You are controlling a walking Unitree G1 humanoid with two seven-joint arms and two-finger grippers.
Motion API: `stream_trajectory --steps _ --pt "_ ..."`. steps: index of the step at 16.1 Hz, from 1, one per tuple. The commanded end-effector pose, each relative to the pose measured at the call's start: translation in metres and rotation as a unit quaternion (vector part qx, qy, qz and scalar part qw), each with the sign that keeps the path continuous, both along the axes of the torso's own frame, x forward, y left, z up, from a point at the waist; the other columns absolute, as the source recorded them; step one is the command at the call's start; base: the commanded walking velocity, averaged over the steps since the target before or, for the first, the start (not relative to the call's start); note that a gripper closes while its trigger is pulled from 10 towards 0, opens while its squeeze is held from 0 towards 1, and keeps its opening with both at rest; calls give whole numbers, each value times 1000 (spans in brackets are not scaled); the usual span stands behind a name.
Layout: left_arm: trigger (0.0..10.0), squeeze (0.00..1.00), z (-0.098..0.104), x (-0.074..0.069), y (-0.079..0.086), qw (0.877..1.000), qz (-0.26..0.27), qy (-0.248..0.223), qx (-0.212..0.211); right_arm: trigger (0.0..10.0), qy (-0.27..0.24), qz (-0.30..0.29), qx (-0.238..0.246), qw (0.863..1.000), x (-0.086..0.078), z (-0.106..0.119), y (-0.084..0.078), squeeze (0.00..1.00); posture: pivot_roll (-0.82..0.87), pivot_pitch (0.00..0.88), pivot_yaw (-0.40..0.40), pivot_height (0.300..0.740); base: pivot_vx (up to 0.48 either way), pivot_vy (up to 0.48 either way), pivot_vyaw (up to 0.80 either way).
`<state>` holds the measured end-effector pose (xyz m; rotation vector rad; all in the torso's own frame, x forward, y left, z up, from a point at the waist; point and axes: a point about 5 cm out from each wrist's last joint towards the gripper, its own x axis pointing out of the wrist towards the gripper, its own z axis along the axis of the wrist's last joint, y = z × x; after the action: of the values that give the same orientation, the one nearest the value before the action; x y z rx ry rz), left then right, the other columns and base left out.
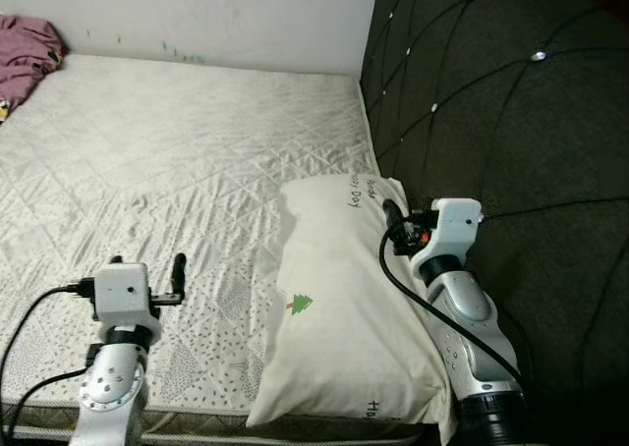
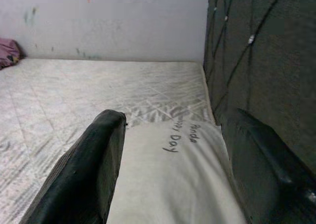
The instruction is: Clean up the room
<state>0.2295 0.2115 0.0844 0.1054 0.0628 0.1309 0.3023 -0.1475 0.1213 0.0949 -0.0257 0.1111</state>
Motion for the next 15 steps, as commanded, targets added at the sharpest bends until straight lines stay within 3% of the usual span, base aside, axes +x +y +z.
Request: stream_trajectory --steps 1,6,12,15 --pt "10000 0 -1 0 0 1000 -7 6 -2 10000 -3 -6 0 1000 0 1 -2 0 -18 0 -39 740 0 480 0" --pt "10000 0 -2 0 1 1000 3 8 -16 10000 3 -4 3 1000 0 0 -2 0 -19 0 -41 740 0 480 -304" --pt "10000 0 -3 1 3 999 8 9 -32 10000 30 -26 10 999 1 -8 -5 0 -20 0 -43 740 0 480 0" --pt "10000 0 -2 2 3 999 7 9 -33 10000 37 -16 -12 999 3 -10 -1 0 -20 0 -46 740 0 480 0"
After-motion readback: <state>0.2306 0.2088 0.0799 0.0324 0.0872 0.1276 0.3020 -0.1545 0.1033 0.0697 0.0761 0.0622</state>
